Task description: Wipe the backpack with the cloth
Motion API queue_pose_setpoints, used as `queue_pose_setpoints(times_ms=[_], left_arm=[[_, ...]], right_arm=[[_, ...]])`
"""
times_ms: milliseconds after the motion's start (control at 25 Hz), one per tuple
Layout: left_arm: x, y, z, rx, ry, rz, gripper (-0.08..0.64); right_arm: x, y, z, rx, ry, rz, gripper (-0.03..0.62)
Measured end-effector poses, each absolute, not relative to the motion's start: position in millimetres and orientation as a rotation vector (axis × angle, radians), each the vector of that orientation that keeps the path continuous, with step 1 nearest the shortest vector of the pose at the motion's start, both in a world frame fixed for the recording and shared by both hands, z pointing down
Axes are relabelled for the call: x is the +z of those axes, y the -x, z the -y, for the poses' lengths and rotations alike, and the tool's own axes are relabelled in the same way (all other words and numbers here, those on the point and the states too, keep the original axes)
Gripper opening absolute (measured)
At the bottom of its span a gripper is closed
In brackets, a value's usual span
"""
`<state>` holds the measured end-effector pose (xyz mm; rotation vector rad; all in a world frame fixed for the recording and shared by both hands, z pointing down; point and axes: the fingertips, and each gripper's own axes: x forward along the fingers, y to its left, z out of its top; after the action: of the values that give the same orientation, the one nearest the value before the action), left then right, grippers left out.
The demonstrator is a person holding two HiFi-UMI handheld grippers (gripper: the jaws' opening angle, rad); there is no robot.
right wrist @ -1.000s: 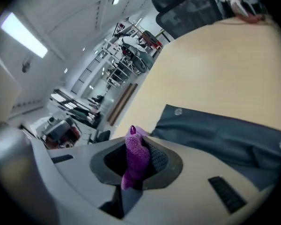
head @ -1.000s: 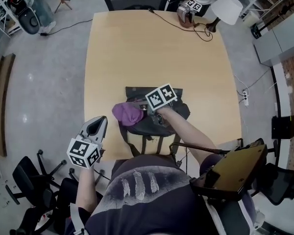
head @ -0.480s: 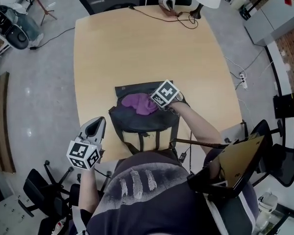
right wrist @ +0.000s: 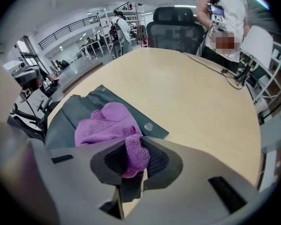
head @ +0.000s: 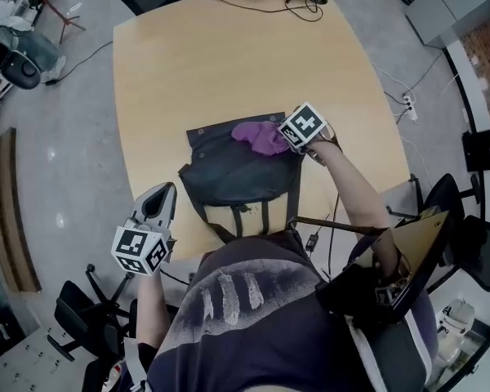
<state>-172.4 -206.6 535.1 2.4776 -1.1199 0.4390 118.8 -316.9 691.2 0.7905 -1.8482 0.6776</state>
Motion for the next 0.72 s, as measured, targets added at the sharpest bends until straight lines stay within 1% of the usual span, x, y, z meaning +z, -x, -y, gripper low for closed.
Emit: queue_pose_setpoints(times_ms=[440,600,720], left_arm=[[535,171,206,0.413,-2.515,1.068,0.008],[529,173,197,0.423,-2.519,1.05,0.008],[528,168,196,0.42,-2.537,1.023,0.008]], right_arm=[[632,-224,305,0.651,-1.147,1.766,0.052],[613,-222,289,0.653,-1.216,1.794,0.052],[626,-198,279,0.658,-1.172,1.809,0.051]])
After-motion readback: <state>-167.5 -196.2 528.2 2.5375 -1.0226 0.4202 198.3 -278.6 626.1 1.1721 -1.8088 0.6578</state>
